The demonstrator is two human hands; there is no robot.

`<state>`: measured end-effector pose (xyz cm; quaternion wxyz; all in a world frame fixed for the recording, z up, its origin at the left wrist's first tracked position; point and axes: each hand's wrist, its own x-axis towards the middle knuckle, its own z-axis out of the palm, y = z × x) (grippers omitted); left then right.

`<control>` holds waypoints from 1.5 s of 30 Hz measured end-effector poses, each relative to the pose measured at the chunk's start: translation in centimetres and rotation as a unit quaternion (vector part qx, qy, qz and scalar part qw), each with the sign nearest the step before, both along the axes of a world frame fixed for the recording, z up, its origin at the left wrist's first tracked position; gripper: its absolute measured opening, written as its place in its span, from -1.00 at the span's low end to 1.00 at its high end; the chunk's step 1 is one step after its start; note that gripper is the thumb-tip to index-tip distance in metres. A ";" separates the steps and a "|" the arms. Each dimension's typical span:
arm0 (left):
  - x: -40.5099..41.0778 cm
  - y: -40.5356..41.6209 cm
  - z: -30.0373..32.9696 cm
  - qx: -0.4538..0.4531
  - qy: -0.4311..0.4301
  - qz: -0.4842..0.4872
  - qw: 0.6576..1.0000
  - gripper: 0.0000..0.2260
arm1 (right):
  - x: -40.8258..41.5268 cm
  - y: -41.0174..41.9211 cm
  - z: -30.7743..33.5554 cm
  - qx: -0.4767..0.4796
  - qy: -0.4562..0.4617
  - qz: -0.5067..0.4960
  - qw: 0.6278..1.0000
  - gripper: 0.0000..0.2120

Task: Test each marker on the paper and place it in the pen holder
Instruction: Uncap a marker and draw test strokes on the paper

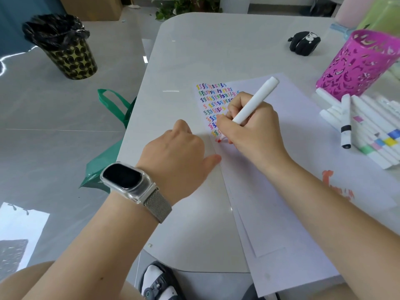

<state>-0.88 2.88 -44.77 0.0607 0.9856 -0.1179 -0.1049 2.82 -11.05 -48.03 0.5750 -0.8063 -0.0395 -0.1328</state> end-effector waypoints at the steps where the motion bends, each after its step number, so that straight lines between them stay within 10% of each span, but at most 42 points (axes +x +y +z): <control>1: 0.0 0.1 0.0 -0.003 0.003 -0.001 1.000 -0.64 | 0.0 0.0 0.0 -0.005 -0.002 -0.003 1.000 -0.68; 5: 0.0 0.2 0.2 -0.025 0.011 0.004 1.000 -0.64 | 0.2 -0.1 0.1 0.022 0.014 -0.008 1.000 -0.67; 12: 0.1 1.8 1.0 -0.207 0.068 0.023 0.976 -0.87 | 0.1 -3.2 3.4 0.362 0.035 -0.140 0.921 -0.63; 28: -0.2 0.1 1.1 -0.257 -0.059 -0.019 0.964 -0.82 | -4.9 -2.6 5.9 0.325 0.141 0.034 0.935 -0.61; 45: -2.1 -2.0 2.0 -0.396 -0.028 -0.092 0.913 -0.86 | -4.6 -2.1 5.1 0.286 0.090 -0.051 0.953 -0.76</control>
